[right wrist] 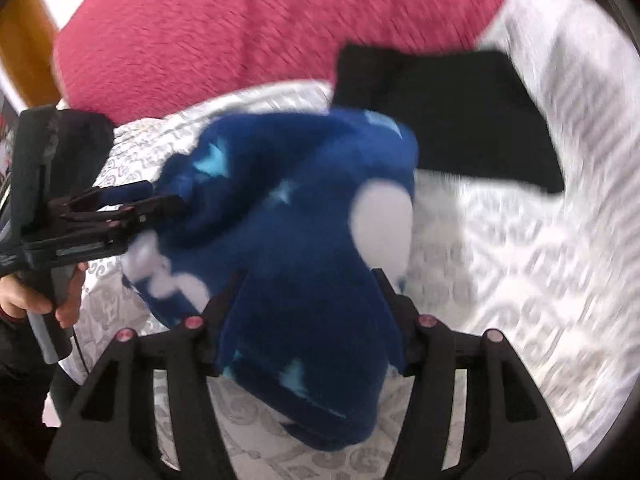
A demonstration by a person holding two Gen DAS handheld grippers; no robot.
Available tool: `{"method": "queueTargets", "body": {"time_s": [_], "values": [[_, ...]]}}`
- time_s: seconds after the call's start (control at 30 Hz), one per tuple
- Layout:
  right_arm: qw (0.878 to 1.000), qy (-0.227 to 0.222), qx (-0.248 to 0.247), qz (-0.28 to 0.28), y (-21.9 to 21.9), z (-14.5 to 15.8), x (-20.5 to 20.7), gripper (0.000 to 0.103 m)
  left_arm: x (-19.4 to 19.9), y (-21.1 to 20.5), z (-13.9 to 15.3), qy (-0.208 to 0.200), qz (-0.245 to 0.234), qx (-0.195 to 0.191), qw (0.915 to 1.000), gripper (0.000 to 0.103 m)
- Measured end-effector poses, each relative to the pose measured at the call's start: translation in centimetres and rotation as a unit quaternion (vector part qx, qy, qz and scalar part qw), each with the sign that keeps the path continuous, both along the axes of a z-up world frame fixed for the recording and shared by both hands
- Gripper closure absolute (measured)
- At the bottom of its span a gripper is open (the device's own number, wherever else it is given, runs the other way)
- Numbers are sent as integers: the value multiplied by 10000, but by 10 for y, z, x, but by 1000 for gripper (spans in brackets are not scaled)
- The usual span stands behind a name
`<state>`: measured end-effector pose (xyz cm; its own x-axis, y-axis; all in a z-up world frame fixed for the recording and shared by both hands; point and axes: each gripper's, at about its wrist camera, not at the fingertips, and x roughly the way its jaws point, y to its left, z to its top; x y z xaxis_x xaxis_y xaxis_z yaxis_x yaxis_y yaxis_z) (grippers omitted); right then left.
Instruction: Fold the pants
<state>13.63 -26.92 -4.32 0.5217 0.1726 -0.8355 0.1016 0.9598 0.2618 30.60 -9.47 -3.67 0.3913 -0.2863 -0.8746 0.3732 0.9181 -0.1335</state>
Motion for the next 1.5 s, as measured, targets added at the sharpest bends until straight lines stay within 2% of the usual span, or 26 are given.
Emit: {"method": "queueTargets", "body": {"time_s": [0.03,0.07,0.1,0.17,0.23,0.27,0.3,0.37,0.4,0.47,0.6,0.67,0.73,0.8,0.87,0.93,1.0,1.03,1.07,1.13,1.17,1.2,1.3,1.37,1.43,1.5], "values": [[10000,21,-2,4,1,-3,-2,43,0,1,-3,18,48,54,10000,72],[10000,15,-34,18,3,-6,-2,43,-1,4,-2,64,98,-17,9999,80],[10000,-12,-63,44,6,-7,-2,43,-3,8,2,43,138,-102,9998,83],[9999,-73,-64,92,9,-4,-2,43,-12,17,20,-222,237,-211,9993,95],[9997,-181,4,178,13,2,-1,43,-21,29,44,-473,318,-312,9979,95],[9996,-202,1,208,14,1,0,43,-22,32,44,-399,237,-307,9985,94],[9995,-203,-15,246,15,0,0,42,-23,37,38,-284,225,-244,9990,94],[9992,-159,5,363,19,-5,3,41,-24,43,7,41,333,149,9993,93],[9991,-111,19,398,20,-9,1,41,-25,46,-5,109,386,185,9990,92],[9988,-59,-98,466,26,-12,-2,41,-28,54,-15,59,525,26,9986,89],[9973,46,-380,626,33,-15,-9,37,-26,57,-1,134,644,-248,9975,79],[9978,63,-289,586,30,-17,-15,37,-21,54,14,59,666,-305,9973,64],[9985,46,-147,527,27,-19,-19,36,-13,50,30,-206,707,-249,9970,50],[9985,6,-123,526,26,-20,-22,36,-3,40,47,-512,677,-225,9961,46],[9986,-10,-118,516,27,-20,-24,36,16,23,52,-544,508,-246,9969,31],[9988,-13,-83,481,26,-20,-24,36,33,2,41,-540,476,160,9973,29],[9991,-14,-16,425,25,-21,-24,36,49,-15,13,-423,526,931,9934,30],[9992,-11,18,404,24,-21,-25,36,54,-19,-8,-362,587,1455,9870,42],[9992,-13,50,405,24,-22,-25,36,55,-19,-27,-361,650,1935,9783,47],[9984,-25,238,515,26,-22,-28,36,52,-12,-44,-546,842,2455,9642,47],[9980,-35,243,583,28,-21,-30,36,49,-5,-45,-655,957,2418,9634,47],[9978,-44,150,637,31,-20,-31,35,47,0,-43,-651,976,2284,9665,47],[9974,13,-37,714,35,-20,-32,34,48,8,-30,-445,1026,1957,9743,47],[9979,31,36,647,30,-17,-34,34,43,12,-12,-421,983,1575,9817,47],[9983,-17,219,532,20,-9,-36,34,35,14,3,-534,900,1370,9850,47],[9988,-118,210,430,12,-1,-38,34,23,21,15,-642,878,1309,9854,42]]}}
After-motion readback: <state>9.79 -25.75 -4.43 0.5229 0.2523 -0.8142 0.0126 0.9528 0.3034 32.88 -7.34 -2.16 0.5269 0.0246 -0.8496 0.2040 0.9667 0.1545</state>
